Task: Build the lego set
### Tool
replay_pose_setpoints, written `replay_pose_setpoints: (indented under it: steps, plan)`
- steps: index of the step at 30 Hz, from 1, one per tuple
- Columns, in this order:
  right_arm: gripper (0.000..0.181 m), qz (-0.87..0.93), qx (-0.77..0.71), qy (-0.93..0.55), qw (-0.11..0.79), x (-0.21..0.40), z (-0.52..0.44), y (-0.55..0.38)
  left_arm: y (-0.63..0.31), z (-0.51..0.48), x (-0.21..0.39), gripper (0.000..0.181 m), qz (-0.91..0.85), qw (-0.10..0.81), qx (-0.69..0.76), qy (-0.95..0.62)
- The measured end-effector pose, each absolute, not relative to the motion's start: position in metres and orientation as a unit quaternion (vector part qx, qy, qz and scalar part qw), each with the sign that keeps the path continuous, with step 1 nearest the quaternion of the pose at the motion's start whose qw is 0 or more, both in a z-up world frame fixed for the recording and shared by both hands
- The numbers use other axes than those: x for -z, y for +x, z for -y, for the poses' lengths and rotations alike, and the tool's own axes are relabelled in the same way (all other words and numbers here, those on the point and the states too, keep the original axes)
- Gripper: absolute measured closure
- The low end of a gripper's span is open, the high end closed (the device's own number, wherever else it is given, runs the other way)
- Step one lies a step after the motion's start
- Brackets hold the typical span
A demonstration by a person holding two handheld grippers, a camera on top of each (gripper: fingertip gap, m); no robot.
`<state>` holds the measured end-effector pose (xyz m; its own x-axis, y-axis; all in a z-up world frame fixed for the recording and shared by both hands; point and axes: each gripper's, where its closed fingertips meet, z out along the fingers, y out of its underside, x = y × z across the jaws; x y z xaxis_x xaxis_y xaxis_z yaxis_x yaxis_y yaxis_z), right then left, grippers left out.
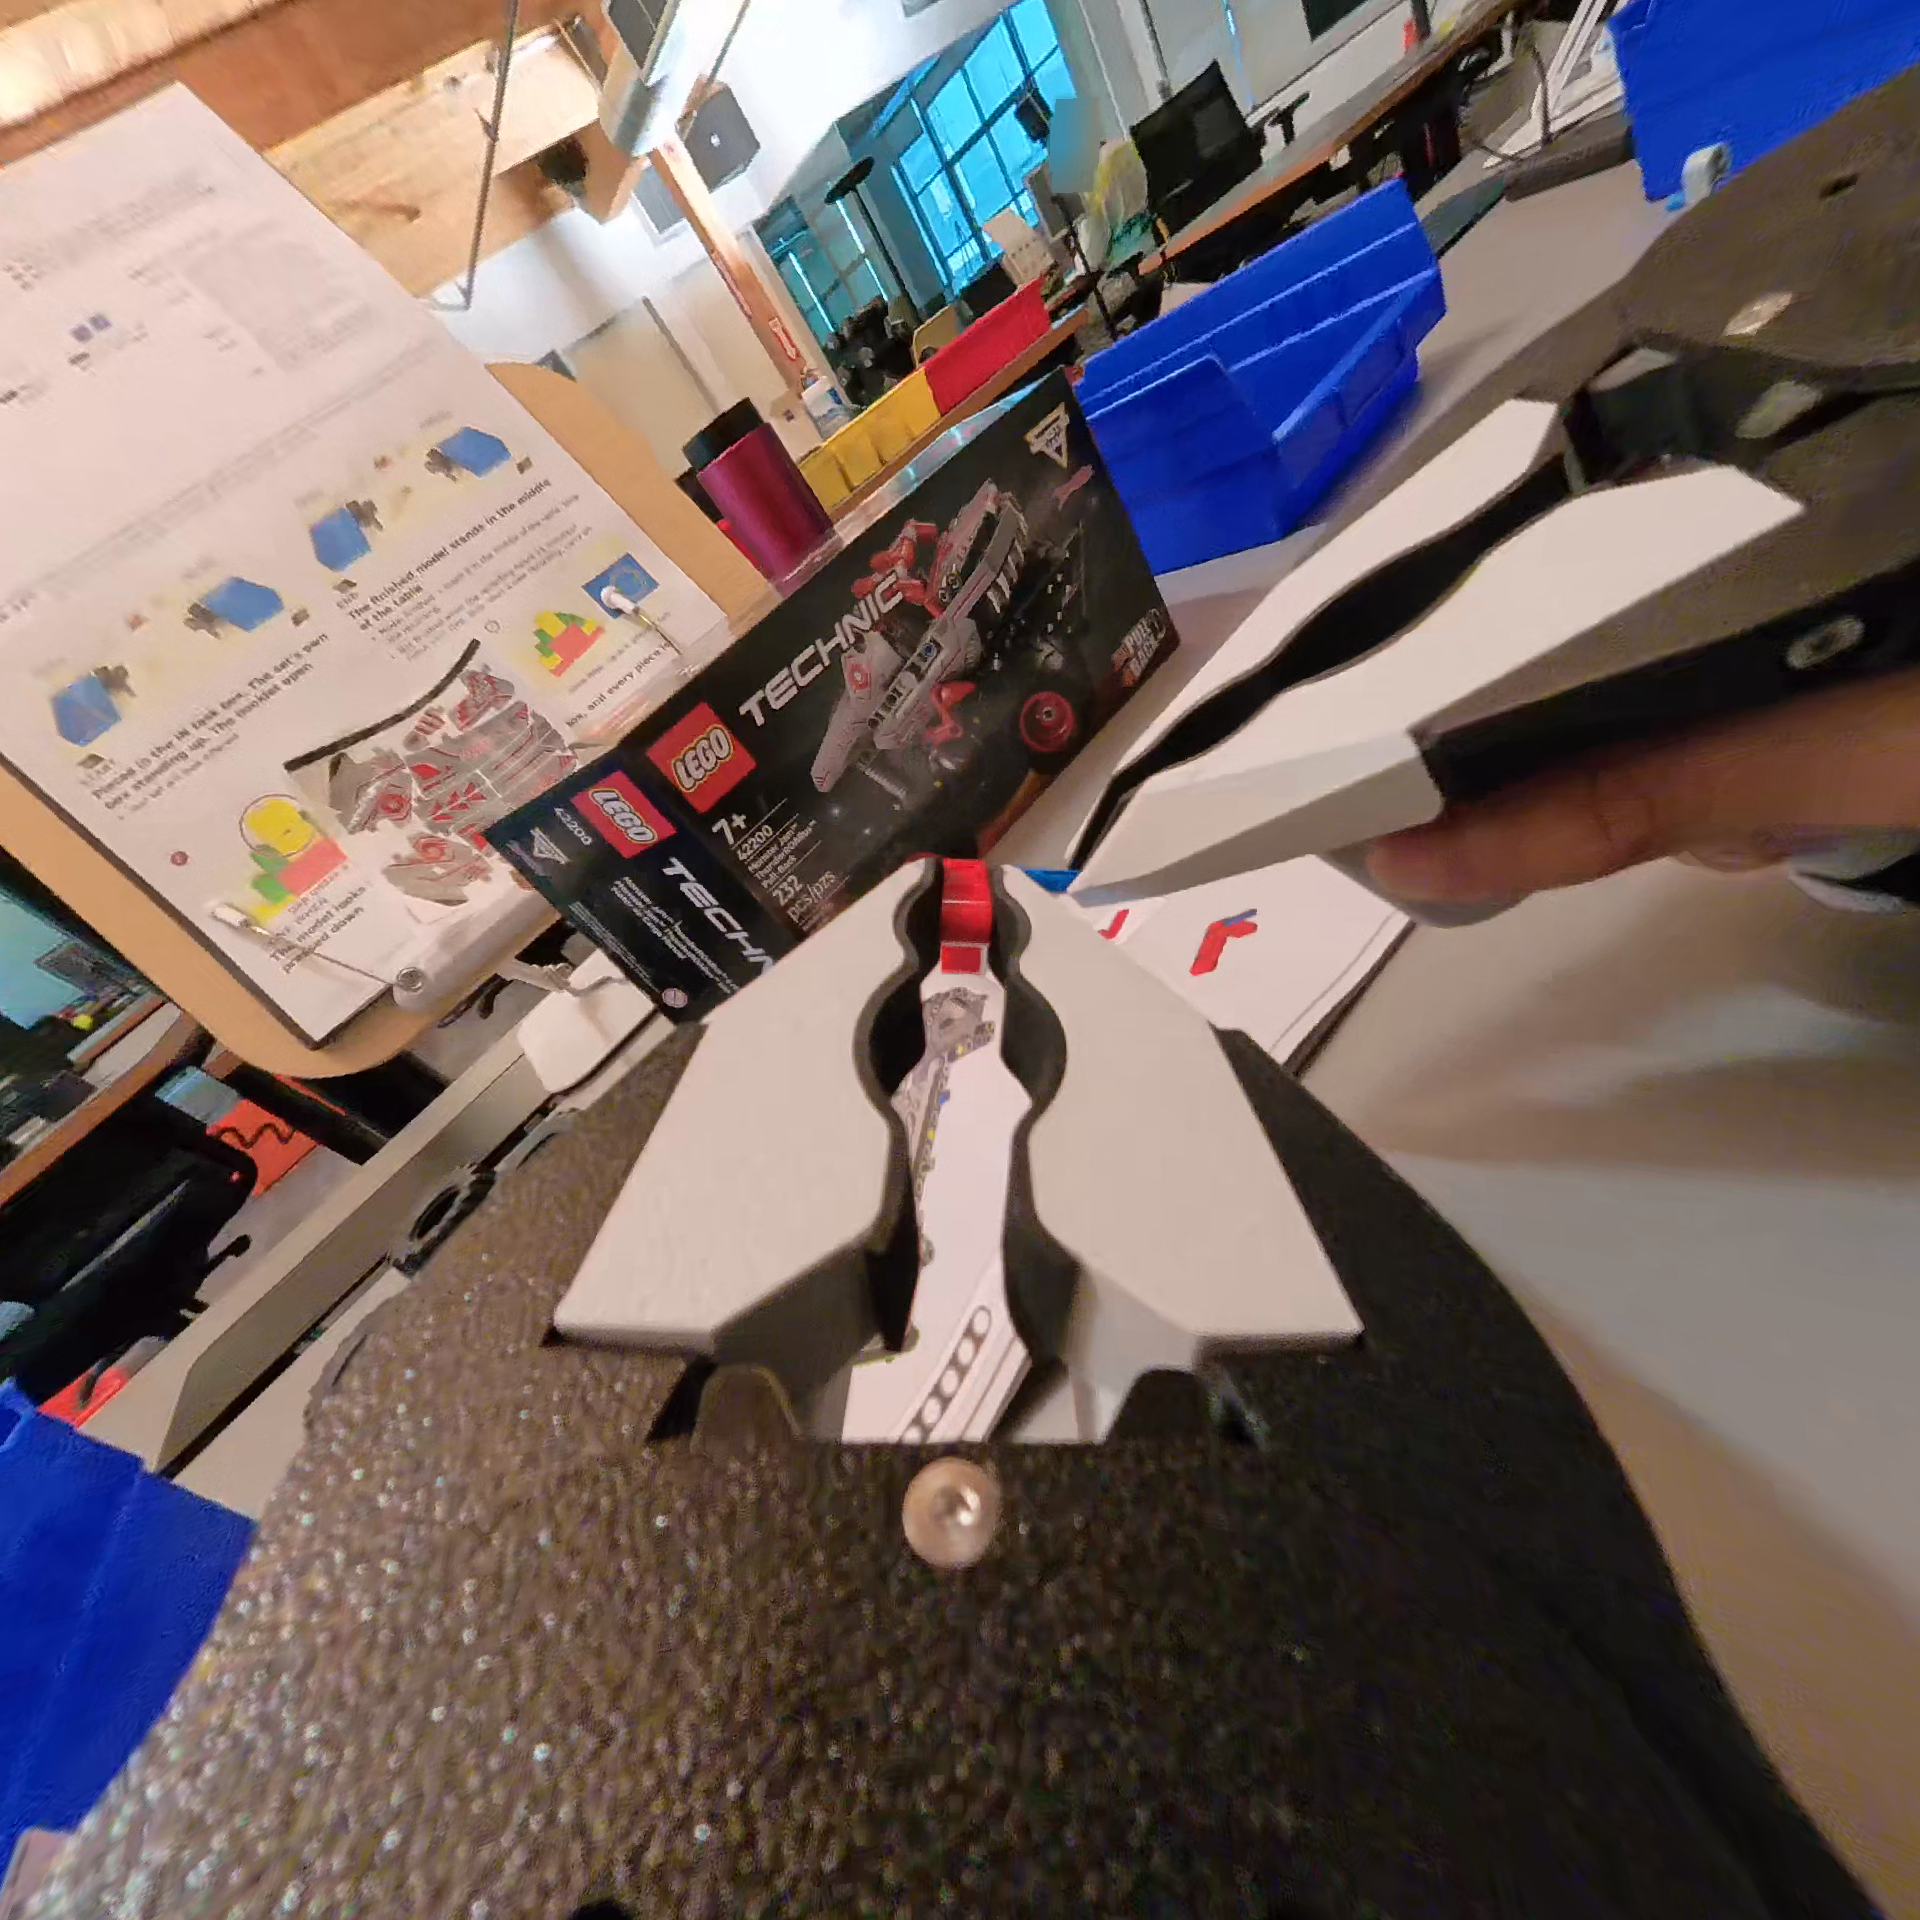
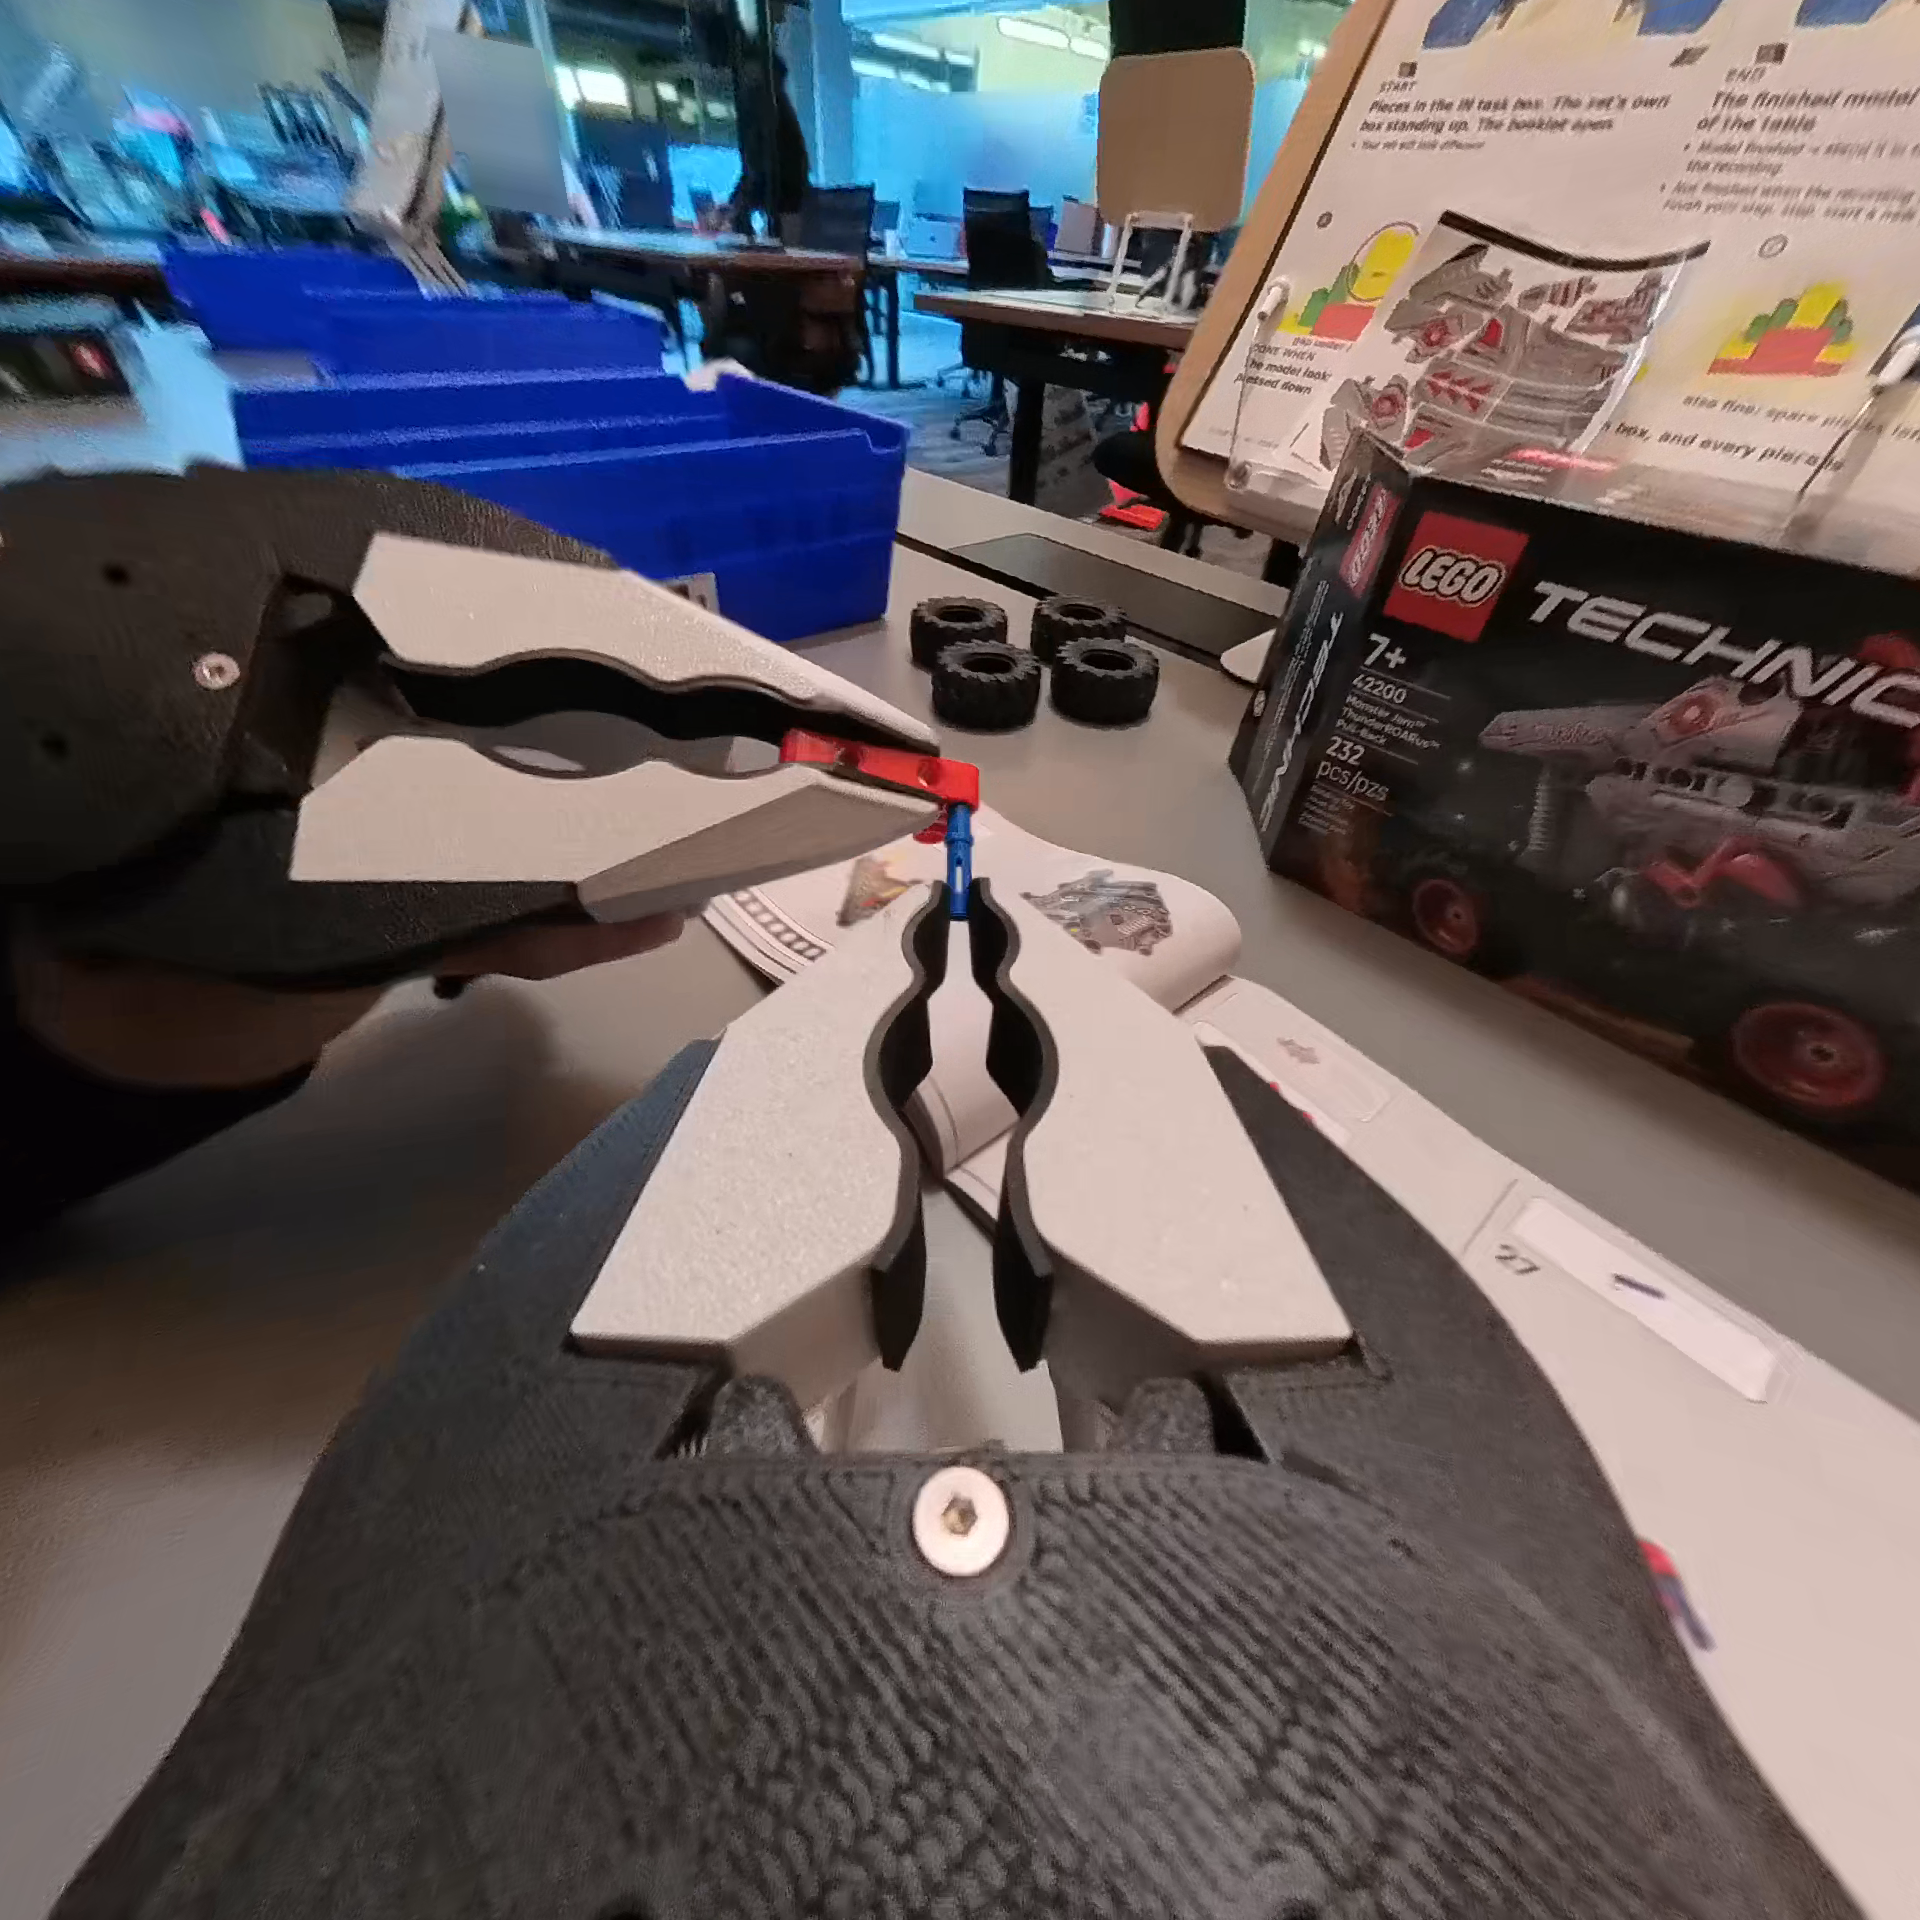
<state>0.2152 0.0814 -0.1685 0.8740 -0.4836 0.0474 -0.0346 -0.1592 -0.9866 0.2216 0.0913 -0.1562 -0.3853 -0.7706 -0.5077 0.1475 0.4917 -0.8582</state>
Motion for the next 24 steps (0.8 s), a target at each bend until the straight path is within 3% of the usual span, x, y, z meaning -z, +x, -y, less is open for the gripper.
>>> replay_pose_setpoints:
  steps: [5,8,10,13,15,17,21,24]
  plan:
    - [0.179,-0.16,0.214,-0.751,0.604,0.171,-0.082,0.216,0.223,-0.093,0.162,0.176,-0.692,0.43,0.509,-0.276]
    - [0.179,-0.155,0.223,-0.755,0.597,0.171,-0.082,0.217,0.224,-0.094,0.165,0.176,-0.697,0.436,0.503,-0.268]
    - [0.179,-0.161,0.203,-0.747,0.613,0.169,-0.082,0.216,0.224,-0.093,0.167,0.176,-0.707,0.451,0.483,-0.25]
    - [0.181,-0.184,0.152,-0.71,0.663,0.156,-0.086,0.215,0.21,-0.057,0.178,0.177,-0.738,0.395,0.506,-0.208]
    - [0.181,-0.189,0.224,-0.728,0.62,0.165,-0.071,0.229,0.214,-0.063,0.172,0.176,-0.723,0.457,0.467,-0.223]
    - [0.181,-0.192,0.16,-0.727,0.64,0.168,-0.066,0.222,0.217,-0.067,0.177,0.176,-0.734,0.444,0.46,-0.228]
    - [0.181,-0.174,0.043,-0.786,0.591,0.189,-0.053,0.208,0.221,-0.083,0.174,0.176,-0.727,0.444,0.467,-0.238]
    - [0.181,-0.202,0.099,-0.816,0.533,0.197,-0.022,0.231,0.224,-0.09,0.177,0.176,-0.721,0.424,0.482,-0.26]
